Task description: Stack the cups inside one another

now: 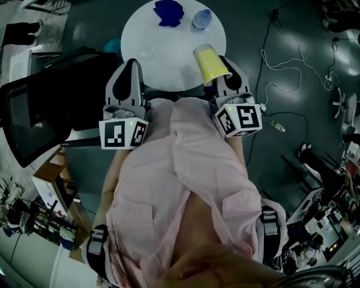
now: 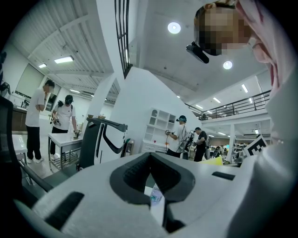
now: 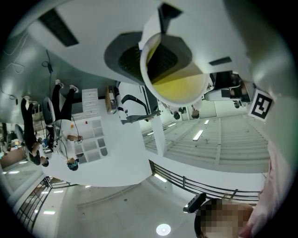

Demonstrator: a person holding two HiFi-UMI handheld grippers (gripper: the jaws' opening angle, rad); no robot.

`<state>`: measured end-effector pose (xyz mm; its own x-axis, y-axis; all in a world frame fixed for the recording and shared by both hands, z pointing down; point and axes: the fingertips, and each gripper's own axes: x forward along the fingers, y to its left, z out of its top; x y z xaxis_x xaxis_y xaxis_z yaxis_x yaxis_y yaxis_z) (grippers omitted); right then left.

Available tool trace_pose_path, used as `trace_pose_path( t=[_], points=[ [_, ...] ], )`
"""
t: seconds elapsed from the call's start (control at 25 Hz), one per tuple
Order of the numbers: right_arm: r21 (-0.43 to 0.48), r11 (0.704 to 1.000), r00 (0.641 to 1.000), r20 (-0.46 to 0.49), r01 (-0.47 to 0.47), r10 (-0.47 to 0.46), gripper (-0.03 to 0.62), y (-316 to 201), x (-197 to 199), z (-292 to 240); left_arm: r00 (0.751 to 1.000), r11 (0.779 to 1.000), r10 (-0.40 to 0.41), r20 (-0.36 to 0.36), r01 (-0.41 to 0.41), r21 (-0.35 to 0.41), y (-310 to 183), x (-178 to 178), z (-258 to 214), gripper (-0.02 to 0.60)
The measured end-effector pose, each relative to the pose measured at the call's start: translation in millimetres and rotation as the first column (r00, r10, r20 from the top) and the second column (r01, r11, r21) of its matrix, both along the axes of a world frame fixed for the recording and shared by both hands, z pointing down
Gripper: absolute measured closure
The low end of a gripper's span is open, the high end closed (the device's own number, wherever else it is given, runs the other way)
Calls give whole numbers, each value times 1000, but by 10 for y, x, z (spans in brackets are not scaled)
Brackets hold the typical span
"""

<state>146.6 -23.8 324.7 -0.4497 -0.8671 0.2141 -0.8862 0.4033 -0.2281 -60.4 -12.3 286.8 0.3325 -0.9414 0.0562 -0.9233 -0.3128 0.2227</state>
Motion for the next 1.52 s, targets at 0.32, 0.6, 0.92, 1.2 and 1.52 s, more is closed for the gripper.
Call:
trace_pose_path(
  t=[0.32,0.6,0.92,1.2,1.52],
  points=[
    [21,1000,1000,23,-14,14,557,22,53,-55,1000,1000,6,-11,-7,-8,3,45,23,566],
    [11,1000,999,27,-27,27,557,51,97,-24,1000,1000,12,-6,-12,-7,-3,73,20,566],
    [-3,999,999,32,-38,38,557,60,118,9,1000,1000,7,-3,-7,-15,-6,62,27,566],
    [-14,999,999,30,-36,36,557,66,115,36,1000,1000,-2,-6,2,-23,3,39,48,566],
    [-17,999,999,31,-39,40,557,71,127,54,1000,1000,-4,-5,4,-26,12,35,69,566]
  ],
)
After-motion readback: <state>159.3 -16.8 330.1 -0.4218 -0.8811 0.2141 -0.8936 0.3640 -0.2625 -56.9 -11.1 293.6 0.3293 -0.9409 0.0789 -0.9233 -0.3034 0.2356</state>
